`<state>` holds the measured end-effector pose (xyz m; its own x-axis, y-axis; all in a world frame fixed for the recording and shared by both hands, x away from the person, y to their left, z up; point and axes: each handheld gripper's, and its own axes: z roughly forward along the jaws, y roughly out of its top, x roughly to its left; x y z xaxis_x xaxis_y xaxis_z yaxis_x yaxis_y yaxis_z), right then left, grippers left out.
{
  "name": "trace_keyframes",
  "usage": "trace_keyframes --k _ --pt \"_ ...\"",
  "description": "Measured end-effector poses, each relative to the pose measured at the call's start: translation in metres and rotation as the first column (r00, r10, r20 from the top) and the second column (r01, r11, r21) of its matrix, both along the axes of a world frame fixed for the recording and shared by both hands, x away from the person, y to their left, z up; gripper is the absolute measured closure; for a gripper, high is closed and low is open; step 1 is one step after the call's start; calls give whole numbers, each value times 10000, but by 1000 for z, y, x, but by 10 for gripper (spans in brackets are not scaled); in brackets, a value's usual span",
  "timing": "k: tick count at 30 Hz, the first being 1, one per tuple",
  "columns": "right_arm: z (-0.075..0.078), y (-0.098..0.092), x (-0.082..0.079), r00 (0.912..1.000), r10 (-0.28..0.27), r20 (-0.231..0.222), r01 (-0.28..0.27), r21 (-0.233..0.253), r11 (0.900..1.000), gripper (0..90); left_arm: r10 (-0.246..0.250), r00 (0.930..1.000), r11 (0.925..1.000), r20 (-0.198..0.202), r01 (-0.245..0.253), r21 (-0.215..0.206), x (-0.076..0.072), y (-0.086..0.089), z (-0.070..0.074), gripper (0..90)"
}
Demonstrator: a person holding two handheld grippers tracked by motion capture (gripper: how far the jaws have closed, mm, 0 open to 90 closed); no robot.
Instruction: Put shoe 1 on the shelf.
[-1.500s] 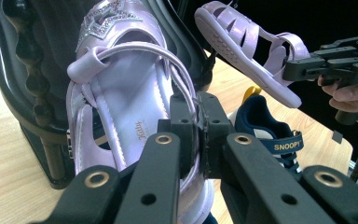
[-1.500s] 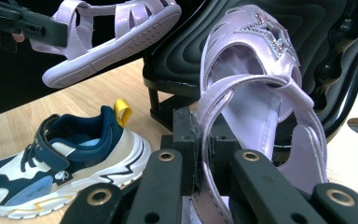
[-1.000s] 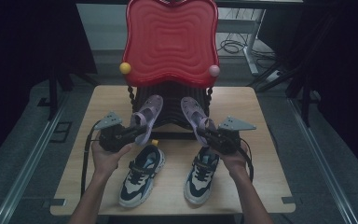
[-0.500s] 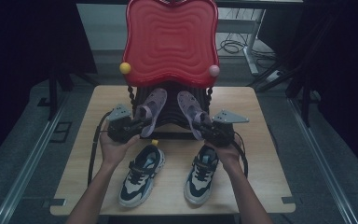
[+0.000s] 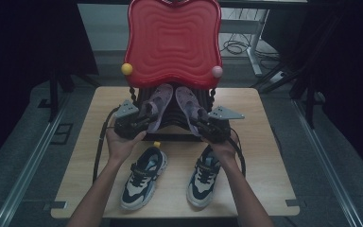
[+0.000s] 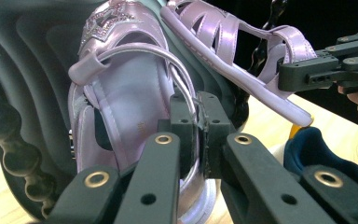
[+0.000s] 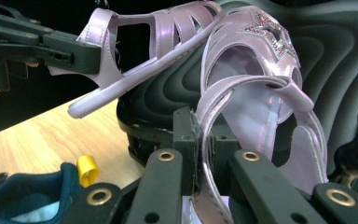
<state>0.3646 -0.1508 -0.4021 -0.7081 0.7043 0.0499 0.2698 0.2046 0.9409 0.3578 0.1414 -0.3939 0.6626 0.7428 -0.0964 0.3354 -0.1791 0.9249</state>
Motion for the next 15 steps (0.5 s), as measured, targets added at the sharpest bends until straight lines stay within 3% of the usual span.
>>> trace_keyframes --k 6,15 --pt "3 8 5 9997 -81 226 87 -263 9996 848 187 9998 9998 84 -187 7 6 -2 2 862" --pt "3 18 13 9992 -283 300 287 -134 9995 848 381 9983 9992 448 -387 115 13 -7 4 862"
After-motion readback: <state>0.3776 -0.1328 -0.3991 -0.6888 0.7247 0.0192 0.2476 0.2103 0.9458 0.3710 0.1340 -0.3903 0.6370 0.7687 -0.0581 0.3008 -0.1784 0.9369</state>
